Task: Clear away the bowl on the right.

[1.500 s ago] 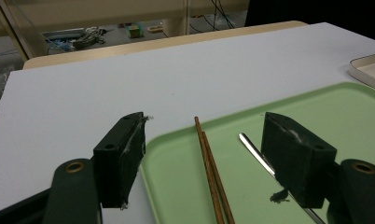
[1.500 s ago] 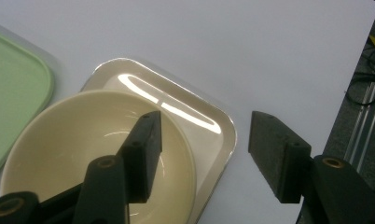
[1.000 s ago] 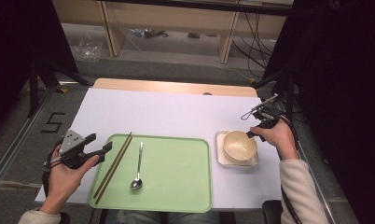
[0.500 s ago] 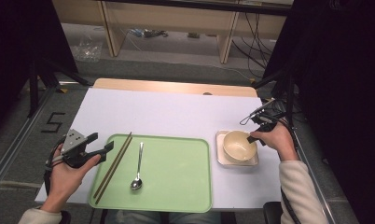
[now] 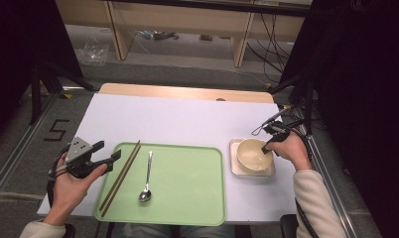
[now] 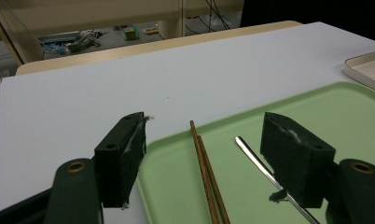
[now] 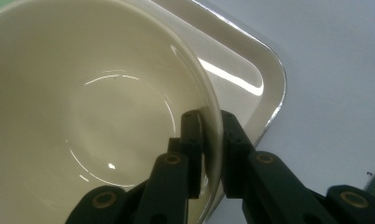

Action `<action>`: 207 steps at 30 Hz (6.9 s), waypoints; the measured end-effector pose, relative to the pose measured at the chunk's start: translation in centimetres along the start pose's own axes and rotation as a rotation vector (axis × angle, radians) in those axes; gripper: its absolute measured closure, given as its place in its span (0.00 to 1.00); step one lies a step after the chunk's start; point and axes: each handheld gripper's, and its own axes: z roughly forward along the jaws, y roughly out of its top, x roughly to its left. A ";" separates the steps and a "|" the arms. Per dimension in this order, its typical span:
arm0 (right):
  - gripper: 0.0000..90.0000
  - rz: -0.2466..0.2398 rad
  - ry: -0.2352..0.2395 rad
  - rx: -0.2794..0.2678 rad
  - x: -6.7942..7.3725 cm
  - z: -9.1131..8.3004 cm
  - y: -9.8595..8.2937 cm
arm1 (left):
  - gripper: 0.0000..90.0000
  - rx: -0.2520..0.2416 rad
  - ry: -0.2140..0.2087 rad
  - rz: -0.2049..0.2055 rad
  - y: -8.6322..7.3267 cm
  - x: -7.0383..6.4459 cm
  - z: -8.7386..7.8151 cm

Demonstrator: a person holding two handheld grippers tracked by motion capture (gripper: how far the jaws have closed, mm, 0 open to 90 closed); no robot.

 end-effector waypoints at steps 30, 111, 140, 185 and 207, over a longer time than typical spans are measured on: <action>0.96 -0.010 0.124 -0.049 1.9 -2.5 1.0 | 0.34 -0.001 0.004 -0.002 0.0 0.0 0.0; 0.80 -0.350 0.268 -0.086 23.1 2.8 12.9 | 0.34 -0.003 -0.003 -0.008 -0.1 -0.2 0.0; 0.59 -0.059 0.060 -0.169 4.2 -3.2 4.1 | 0.34 -0.005 0.002 -0.003 0.0 -0.2 0.0; 0.57 0.183 -0.021 -0.027 -4.0 0.0 -1.0 | 0.34 -0.016 -0.013 0.005 0.4 -0.2 0.4; 0.57 0.231 -0.016 -0.001 -3.8 0.0 -0.9 | 0.34 -0.016 -0.016 0.000 0.4 -0.2 0.4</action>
